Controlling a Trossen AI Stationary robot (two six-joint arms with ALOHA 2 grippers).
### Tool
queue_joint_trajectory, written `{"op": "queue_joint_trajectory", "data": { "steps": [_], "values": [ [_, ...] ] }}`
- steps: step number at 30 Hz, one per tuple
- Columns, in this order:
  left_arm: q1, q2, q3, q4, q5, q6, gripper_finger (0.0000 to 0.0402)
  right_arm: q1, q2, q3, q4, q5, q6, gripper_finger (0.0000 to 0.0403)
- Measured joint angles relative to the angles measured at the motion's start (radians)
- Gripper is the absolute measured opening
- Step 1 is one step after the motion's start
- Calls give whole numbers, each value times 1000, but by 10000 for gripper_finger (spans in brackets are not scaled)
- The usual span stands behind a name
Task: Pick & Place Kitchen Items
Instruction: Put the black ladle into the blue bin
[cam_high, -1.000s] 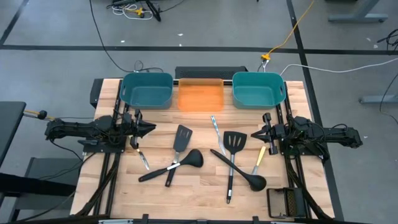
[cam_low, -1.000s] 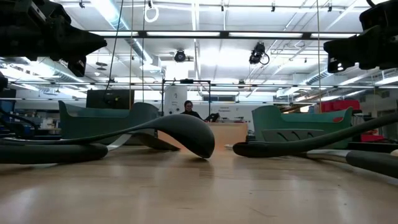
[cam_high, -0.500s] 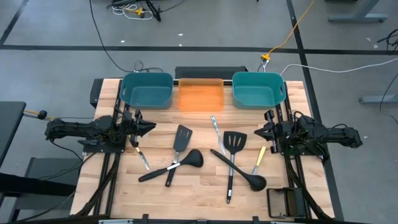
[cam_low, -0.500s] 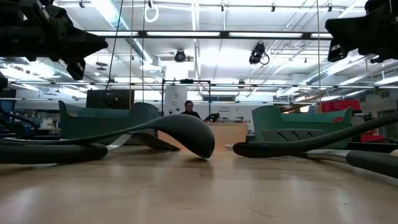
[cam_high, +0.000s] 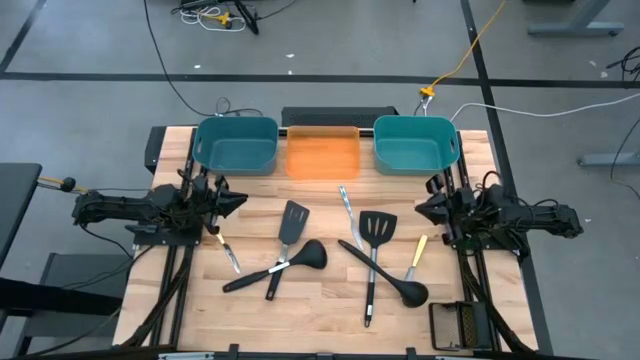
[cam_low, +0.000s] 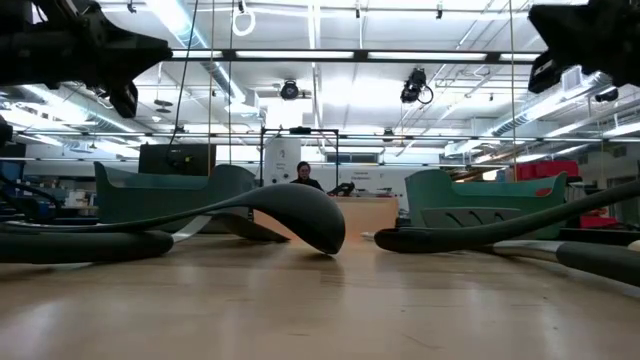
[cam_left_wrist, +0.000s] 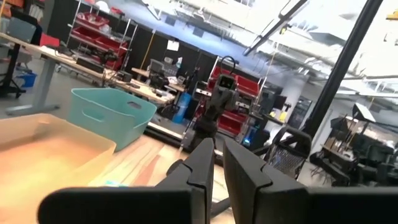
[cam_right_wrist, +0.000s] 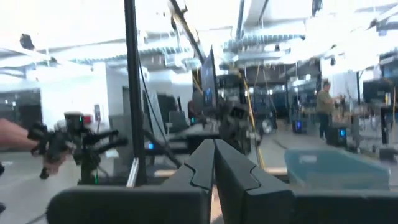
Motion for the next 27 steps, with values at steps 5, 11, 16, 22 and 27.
{"op": "queue_joint_trajectory", "data": {
  "steps": [5,11,16,22,27],
  "values": [
    [0,0,0,0,1,-56,41,0,0,0,134,22,62,23],
    [0,0,0,3,6,-105,41,0,0,0,204,157,219,23],
    [0,0,0,43,8,-101,41,0,0,0,204,157,232,23],
    [0,0,22,51,3,-54,41,0,0,0,202,168,242,19],
    [0,0,70,50,-11,-6,41,0,0,0,202,220,237,5]
  ]
}}
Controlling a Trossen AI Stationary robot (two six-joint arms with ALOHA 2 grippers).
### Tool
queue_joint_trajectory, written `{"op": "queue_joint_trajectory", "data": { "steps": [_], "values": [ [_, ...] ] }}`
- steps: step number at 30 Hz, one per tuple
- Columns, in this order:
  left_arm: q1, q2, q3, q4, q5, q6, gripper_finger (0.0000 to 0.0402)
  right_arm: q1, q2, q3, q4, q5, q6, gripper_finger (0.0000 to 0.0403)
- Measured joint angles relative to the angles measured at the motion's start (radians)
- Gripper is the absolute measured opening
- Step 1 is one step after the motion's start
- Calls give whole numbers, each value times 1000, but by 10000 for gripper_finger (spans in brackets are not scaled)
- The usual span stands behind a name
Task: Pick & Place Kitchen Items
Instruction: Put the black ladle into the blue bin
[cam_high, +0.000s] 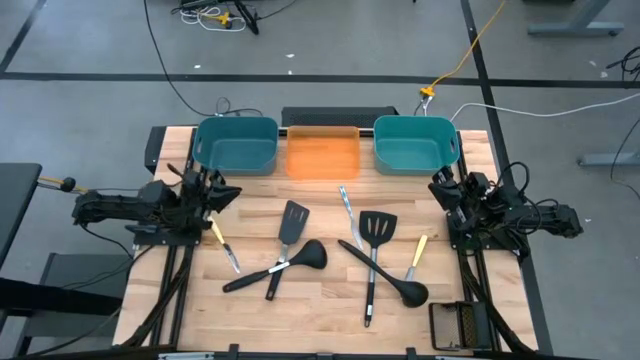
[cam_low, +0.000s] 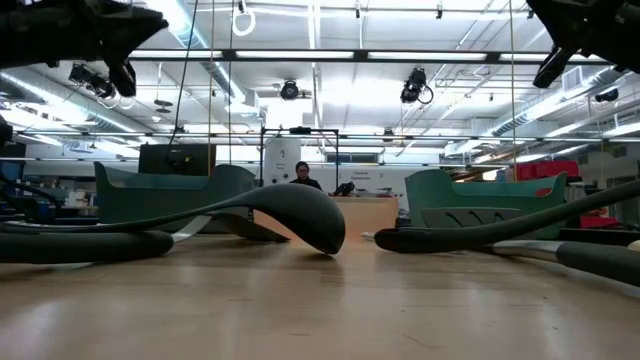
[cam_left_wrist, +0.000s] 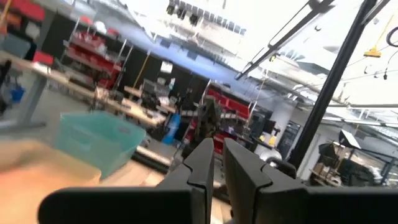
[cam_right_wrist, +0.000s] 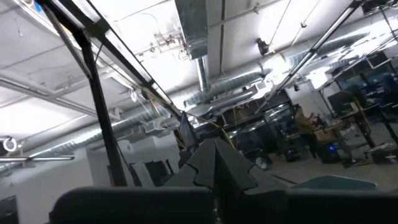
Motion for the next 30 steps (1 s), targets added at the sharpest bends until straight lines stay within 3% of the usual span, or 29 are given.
{"op": "queue_joint_trajectory", "data": {
  "steps": [7,16,20,30],
  "values": [
    [0,0,74,-11,-7,42,41,0,0,25,-18,18,-1,5],
    [0,0,187,-117,-15,71,30,0,27,202,-231,68,-57,4],
    [0,0,235,-135,-8,107,6,0,69,289,-307,69,-75,4],
    [0,59,388,-302,-18,112,4,0,251,514,-487,67,-108,3]
  ]
}}
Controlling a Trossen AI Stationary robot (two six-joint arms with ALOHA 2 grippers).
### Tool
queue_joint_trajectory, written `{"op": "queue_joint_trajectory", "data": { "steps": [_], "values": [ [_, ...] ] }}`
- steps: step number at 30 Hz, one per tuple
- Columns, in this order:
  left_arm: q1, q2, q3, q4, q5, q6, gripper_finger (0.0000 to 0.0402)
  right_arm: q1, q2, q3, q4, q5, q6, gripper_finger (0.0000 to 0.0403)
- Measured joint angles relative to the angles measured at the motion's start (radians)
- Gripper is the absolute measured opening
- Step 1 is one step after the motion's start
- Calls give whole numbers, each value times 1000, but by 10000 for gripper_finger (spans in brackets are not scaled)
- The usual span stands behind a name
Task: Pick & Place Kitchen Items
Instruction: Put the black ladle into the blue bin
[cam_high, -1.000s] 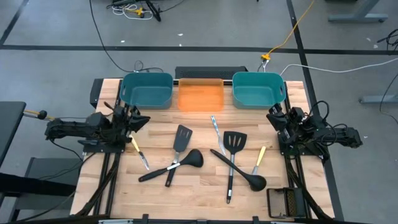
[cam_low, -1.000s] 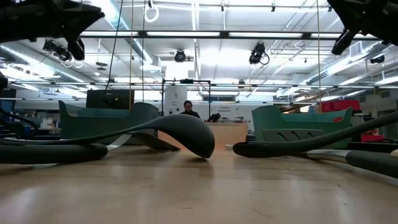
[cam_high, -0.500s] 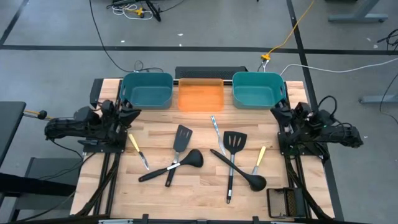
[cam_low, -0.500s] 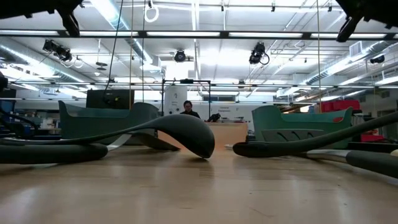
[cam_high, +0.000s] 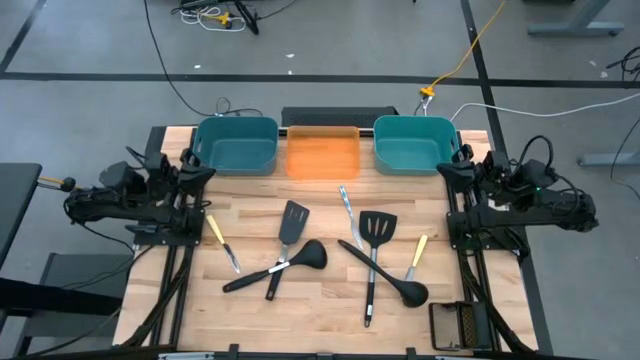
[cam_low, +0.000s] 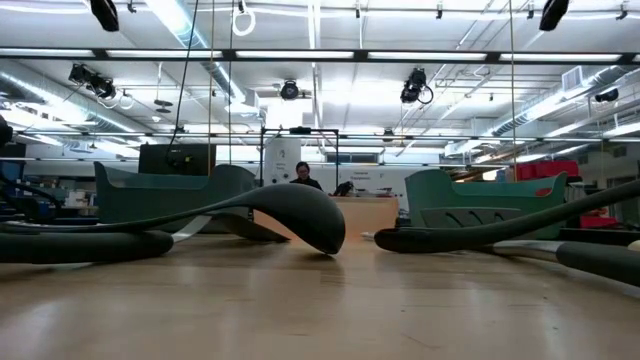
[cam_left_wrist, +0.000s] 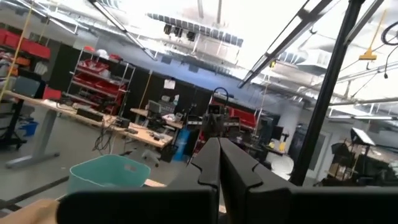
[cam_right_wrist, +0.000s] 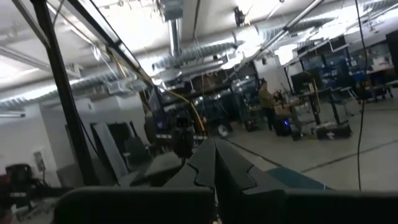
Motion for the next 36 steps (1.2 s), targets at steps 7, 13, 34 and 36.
{"op": "queue_joint_trajectory", "data": {
  "steps": [7,13,34,36],
  "values": [
    [0,140,168,-151,-5,1,3,0,110,151,-117,-2,0,2],
    [0,271,325,-232,-2,15,3,0,177,273,-201,-2,-25,2],
    [0,566,736,-403,40,95,2,0,349,558,-331,-37,-90,2],
    [0,584,754,-422,42,98,2,0,360,558,-338,-37,-104,2]
  ]
}}
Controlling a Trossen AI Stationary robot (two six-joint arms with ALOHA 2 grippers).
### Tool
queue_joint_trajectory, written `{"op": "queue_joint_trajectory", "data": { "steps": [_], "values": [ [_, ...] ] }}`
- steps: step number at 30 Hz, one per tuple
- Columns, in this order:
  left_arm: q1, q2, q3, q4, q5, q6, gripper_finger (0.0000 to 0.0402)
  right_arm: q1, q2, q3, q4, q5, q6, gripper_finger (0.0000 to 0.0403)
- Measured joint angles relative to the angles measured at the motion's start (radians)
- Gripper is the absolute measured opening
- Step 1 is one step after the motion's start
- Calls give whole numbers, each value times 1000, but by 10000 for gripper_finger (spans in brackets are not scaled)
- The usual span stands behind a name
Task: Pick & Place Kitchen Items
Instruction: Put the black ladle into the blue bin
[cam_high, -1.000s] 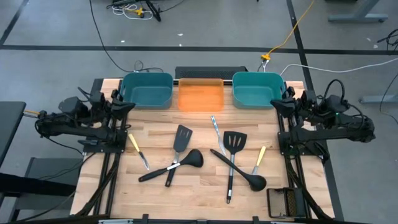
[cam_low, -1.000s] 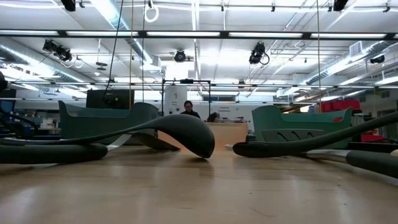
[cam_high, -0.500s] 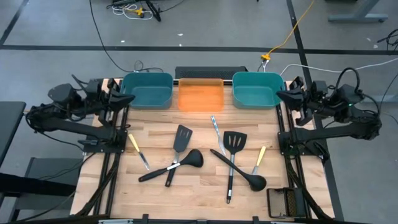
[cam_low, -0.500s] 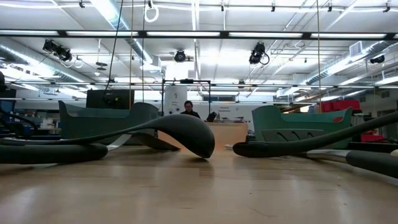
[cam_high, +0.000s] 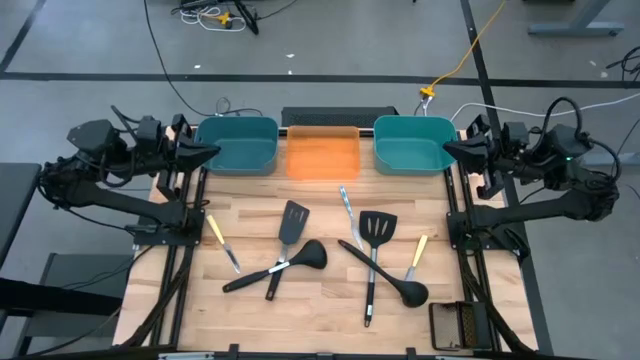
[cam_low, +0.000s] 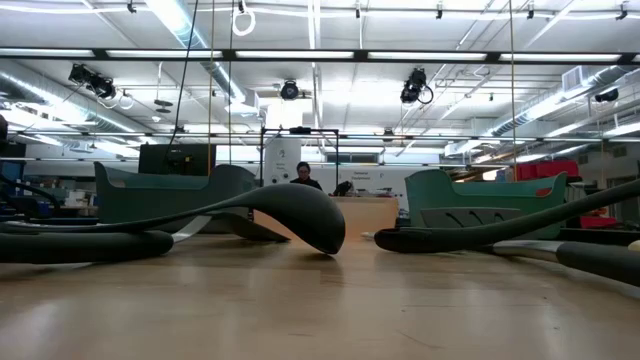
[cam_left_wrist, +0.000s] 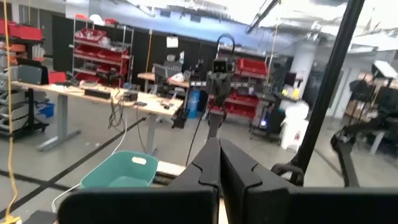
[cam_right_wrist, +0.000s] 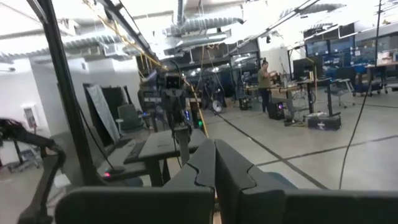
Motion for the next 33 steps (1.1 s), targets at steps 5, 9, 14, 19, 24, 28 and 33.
{"op": "queue_joint_trajectory", "data": {
  "steps": [5,9,14,19,24,28,33],
  "values": [
    [0,24,3,-17,10,0,2,0,29,0,-46,17,-4,2],
    [0,27,3,-23,11,0,2,0,50,0,-56,19,-20,2],
    [0,33,3,-21,11,0,2,0,62,0,-62,9,-38,2],
    [0,33,3,-21,11,12,2,0,71,0,-68,8,-36,7],
    [0,35,3,-20,11,30,2,0,72,0,-60,9,-23,4],
    [0,36,3,-19,11,30,2,0,88,0,-19,8,-39,3],
    [0,37,3,-19,11,30,2,0,114,0,30,-8,-29,2]
  ]
}}
